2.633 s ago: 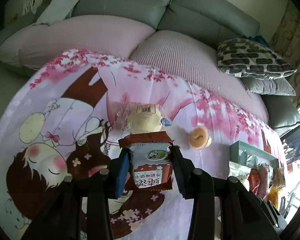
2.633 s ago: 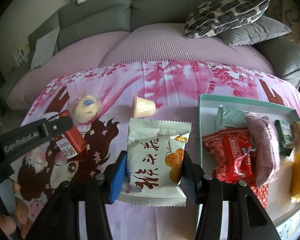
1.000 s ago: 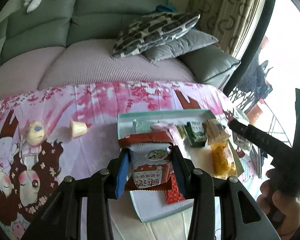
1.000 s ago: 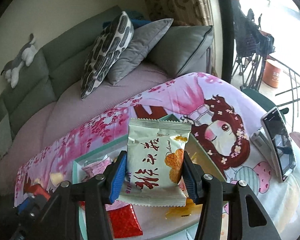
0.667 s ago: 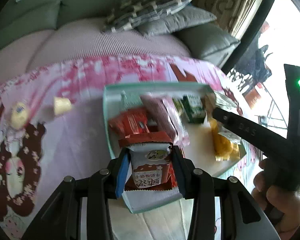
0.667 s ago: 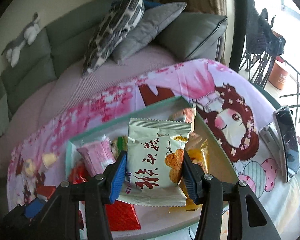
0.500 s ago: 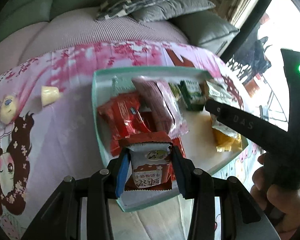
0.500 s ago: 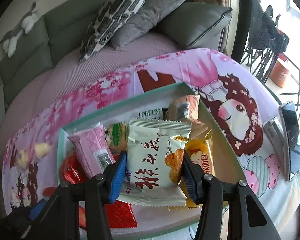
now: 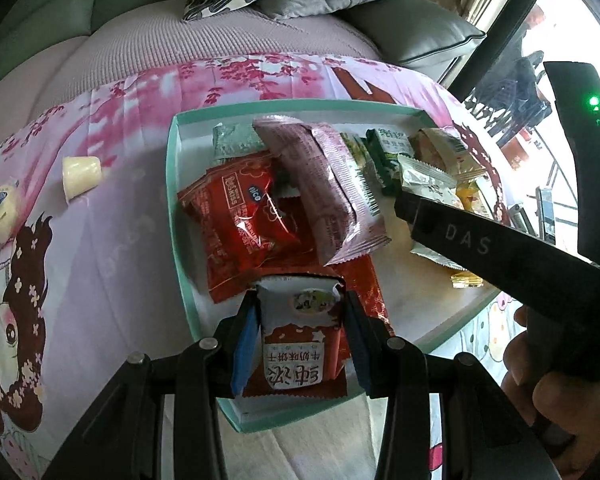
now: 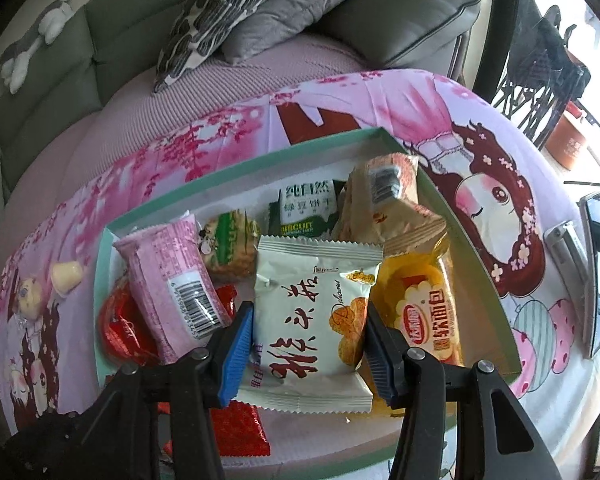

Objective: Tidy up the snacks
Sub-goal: 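Carry the biscuit box with the left tool while the right tool carries the white pack over the tray, then lower both snacks into the tray and open both tools, then move both tools back over the round bread and pudding cup, then grasp the wrapped round bread with the left tool while the right tool grasps the pudding cup, then carry the round bread with the left tool while the right tool carries the pudding cup over the tray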

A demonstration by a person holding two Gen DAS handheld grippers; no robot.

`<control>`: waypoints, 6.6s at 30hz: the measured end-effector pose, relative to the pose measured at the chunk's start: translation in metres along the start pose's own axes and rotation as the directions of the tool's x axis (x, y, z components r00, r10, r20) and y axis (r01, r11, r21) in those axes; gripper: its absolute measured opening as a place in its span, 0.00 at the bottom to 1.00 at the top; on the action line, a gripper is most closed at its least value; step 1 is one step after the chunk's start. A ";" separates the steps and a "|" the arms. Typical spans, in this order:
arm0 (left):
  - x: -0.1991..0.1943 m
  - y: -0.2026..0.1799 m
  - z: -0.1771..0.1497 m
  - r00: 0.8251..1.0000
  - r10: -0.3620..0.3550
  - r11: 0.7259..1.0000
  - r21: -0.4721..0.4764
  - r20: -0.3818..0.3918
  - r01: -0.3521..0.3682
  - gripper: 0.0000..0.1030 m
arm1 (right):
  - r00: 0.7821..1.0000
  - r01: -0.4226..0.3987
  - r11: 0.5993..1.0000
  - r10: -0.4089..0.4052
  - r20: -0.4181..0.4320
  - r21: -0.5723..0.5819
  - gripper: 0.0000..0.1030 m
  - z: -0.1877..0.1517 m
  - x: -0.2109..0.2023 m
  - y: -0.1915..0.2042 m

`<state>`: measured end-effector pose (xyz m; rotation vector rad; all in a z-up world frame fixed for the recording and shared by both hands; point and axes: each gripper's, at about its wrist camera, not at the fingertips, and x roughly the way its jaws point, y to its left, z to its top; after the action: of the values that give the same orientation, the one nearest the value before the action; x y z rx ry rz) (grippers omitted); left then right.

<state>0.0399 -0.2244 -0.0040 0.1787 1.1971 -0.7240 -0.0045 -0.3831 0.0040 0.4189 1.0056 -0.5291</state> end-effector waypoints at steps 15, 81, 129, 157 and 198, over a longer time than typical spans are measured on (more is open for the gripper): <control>0.015 0.002 -0.003 0.999 0.018 1.000 -0.005 -0.043 -0.018 0.42 | 0.999 0.010 1.000 -0.011 -0.046 -0.003 0.54 -0.006 0.020 0.000; -0.099 0.203 -0.029 0.832 0.531 0.729 -0.587 0.161 -0.352 1.00 | 0.970 -0.177 0.946 0.215 0.117 -0.272 1.00 -0.035 -0.041 0.101; -0.081 0.278 0.002 0.888 0.350 0.800 -0.588 0.299 -0.118 1.00 | 0.946 -0.285 0.872 0.324 0.032 -0.398 0.97 -0.016 0.006 0.237; -0.026 0.292 0.027 0.949 0.238 0.804 -0.591 0.208 -0.072 0.79 | 0.949 -0.309 0.870 0.306 -0.071 -0.384 0.46 -0.002 0.078 0.272; -0.104 0.228 -0.005 0.930 0.214 0.820 -0.572 0.297 -0.006 0.64 | 0.950 -0.297 0.879 0.312 -0.019 -0.373 0.39 -0.049 -0.013 0.209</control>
<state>0.1541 -0.0044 0.0326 -0.3646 0.9968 -0.2519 0.0815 -0.1858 0.0104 0.2172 0.9514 -0.0551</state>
